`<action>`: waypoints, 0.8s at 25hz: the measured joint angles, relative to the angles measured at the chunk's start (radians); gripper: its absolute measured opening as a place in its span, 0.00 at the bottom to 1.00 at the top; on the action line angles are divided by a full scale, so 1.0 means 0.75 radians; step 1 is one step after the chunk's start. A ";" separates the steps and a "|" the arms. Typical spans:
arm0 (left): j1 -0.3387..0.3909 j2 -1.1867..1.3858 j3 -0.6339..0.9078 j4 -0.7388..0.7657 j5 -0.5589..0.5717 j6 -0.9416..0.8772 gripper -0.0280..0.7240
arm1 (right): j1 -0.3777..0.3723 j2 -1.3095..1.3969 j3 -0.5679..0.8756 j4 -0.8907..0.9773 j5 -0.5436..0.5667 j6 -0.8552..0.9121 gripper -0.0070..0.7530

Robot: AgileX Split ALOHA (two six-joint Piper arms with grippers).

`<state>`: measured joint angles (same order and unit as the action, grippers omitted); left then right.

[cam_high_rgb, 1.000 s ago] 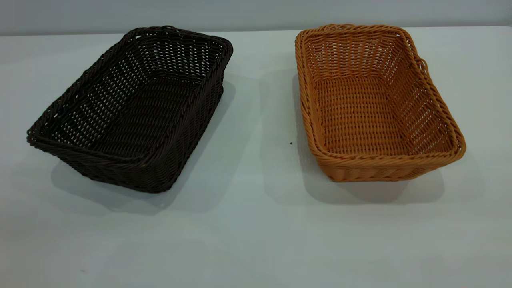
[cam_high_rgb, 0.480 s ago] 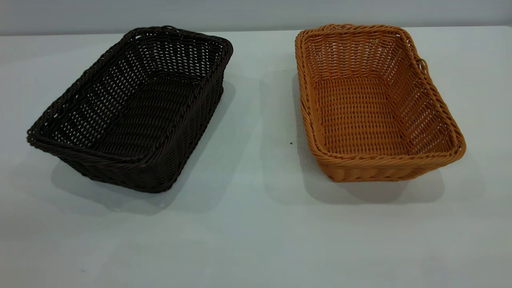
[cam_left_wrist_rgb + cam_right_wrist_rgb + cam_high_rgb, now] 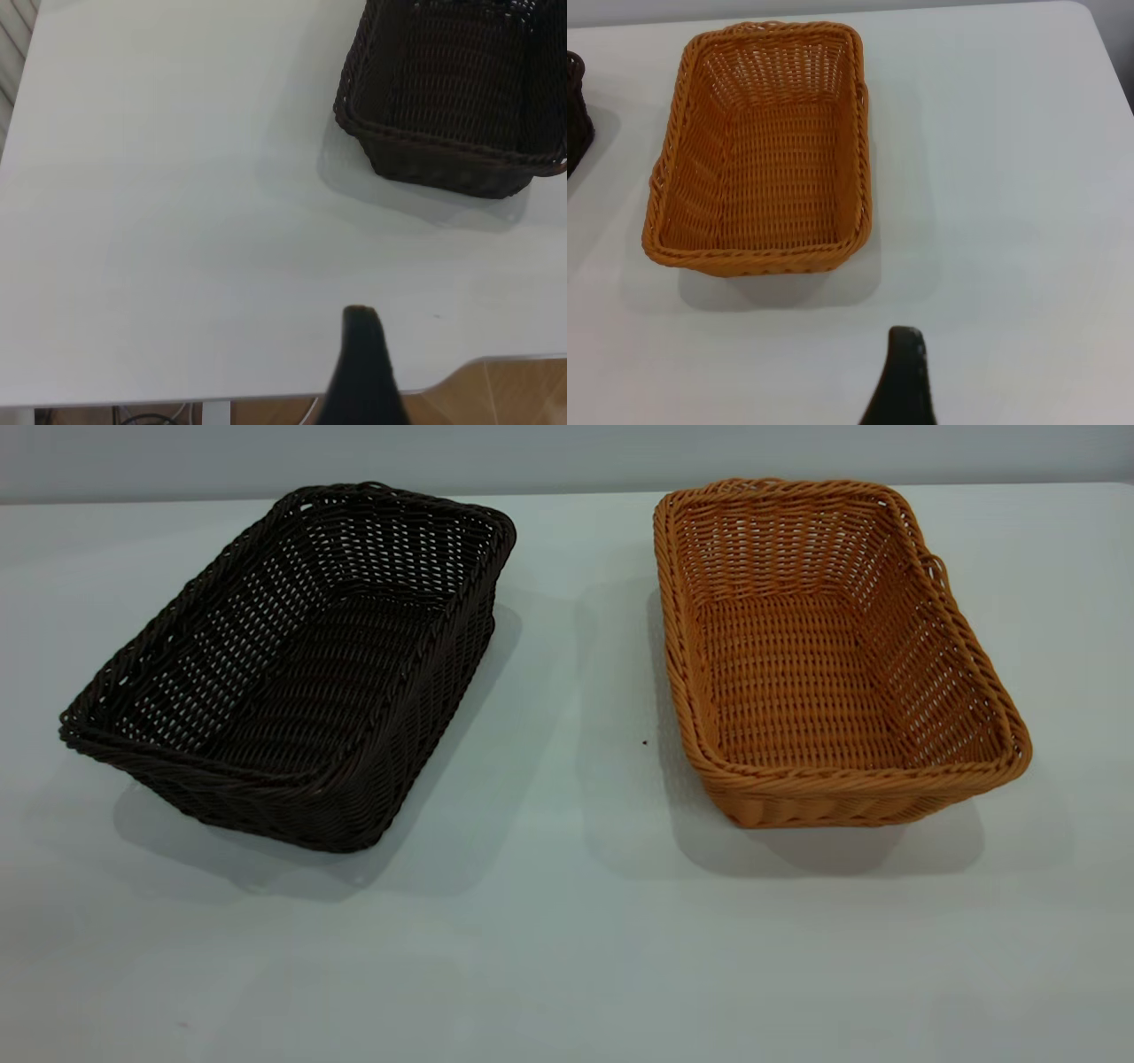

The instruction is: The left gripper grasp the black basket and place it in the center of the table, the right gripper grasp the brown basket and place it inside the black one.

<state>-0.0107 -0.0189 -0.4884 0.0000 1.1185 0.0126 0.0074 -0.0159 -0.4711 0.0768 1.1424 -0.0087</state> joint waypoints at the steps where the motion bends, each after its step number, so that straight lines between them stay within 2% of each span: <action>1: 0.000 0.000 0.000 0.000 0.000 0.000 0.71 | 0.000 0.000 0.000 0.000 0.000 0.000 0.75; 12: 0.000 0.028 -0.025 0.000 -0.027 -0.008 0.71 | 0.000 0.000 0.000 0.003 0.000 0.000 0.75; 16: 0.000 0.233 -0.124 0.000 -0.165 -0.034 0.68 | 0.000 0.000 0.000 0.004 -0.001 0.000 0.75; 20: 0.000 0.522 -0.175 0.000 -0.368 -0.037 0.67 | 0.000 0.000 0.000 0.003 -0.001 0.000 0.75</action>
<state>-0.0107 0.3729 -0.6198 0.0000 0.8428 -0.0150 0.0074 -0.0159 -0.4711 0.0786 1.1414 -0.0087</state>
